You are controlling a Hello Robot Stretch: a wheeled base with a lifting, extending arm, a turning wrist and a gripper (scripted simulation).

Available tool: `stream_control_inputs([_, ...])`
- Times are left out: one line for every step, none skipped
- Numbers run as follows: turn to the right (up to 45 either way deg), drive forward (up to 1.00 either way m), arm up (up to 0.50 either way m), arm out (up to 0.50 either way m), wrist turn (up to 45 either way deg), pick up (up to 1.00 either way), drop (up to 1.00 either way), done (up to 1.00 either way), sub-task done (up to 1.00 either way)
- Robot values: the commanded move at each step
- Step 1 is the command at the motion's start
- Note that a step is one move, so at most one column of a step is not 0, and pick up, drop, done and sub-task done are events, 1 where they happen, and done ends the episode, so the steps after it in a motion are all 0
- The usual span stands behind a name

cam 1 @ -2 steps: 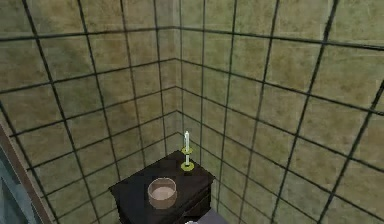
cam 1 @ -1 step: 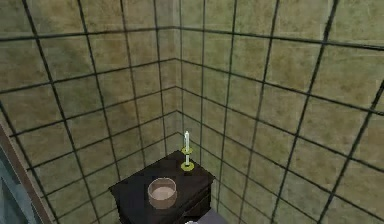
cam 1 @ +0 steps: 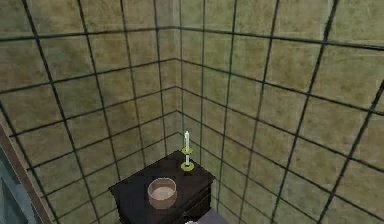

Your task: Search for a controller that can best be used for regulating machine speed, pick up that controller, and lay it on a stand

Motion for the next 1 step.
stream_control_inputs([45.0, 0.00, 0.00, 0.00, 0.0, 0.00, 0.00, 0.00, 0.00])
